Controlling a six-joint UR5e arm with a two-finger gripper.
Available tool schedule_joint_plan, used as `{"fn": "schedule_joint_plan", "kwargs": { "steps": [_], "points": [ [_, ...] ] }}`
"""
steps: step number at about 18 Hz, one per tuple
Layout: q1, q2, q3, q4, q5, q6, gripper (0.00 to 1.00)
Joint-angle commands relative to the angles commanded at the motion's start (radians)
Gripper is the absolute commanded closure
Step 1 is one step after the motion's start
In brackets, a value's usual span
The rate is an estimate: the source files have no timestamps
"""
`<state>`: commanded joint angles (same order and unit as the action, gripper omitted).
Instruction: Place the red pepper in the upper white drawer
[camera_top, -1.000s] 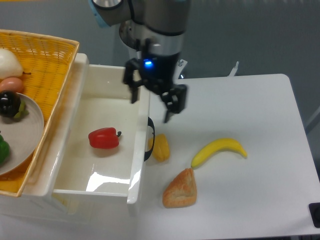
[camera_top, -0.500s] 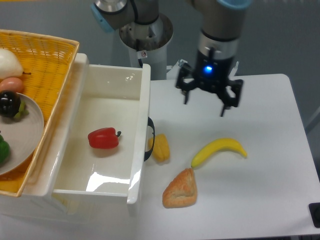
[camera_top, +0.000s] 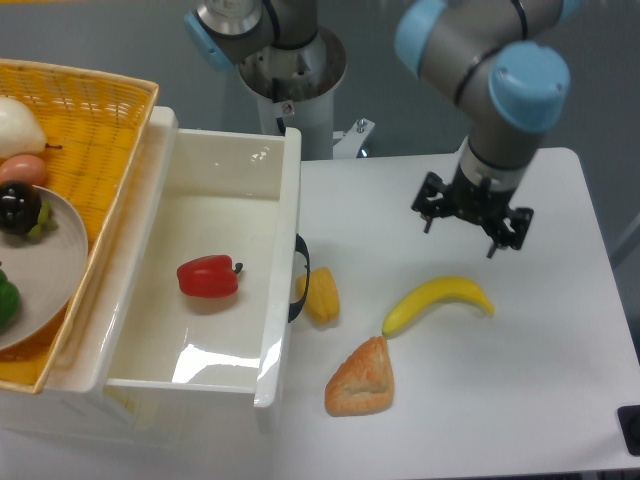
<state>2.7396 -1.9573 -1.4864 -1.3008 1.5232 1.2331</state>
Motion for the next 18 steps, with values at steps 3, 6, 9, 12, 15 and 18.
{"fn": "schedule_joint_plan", "kwargs": {
  "steps": [3,6,9,12,15,18],
  "points": [
    [0.052,-0.012,-0.008,0.002,-0.012,0.106,0.00],
    [0.034,-0.031,-0.002,0.006,-0.014,0.117,0.00],
    [0.028,-0.040,-0.002,0.006,-0.008,0.120,0.00],
    [0.028,-0.051,-0.008,0.011,-0.002,0.118,0.00],
    [0.032,-0.055,-0.008,0.011,-0.002,0.123,0.00],
    [0.034,-0.057,-0.008,0.011,-0.002,0.125,0.00]
  ]
}}
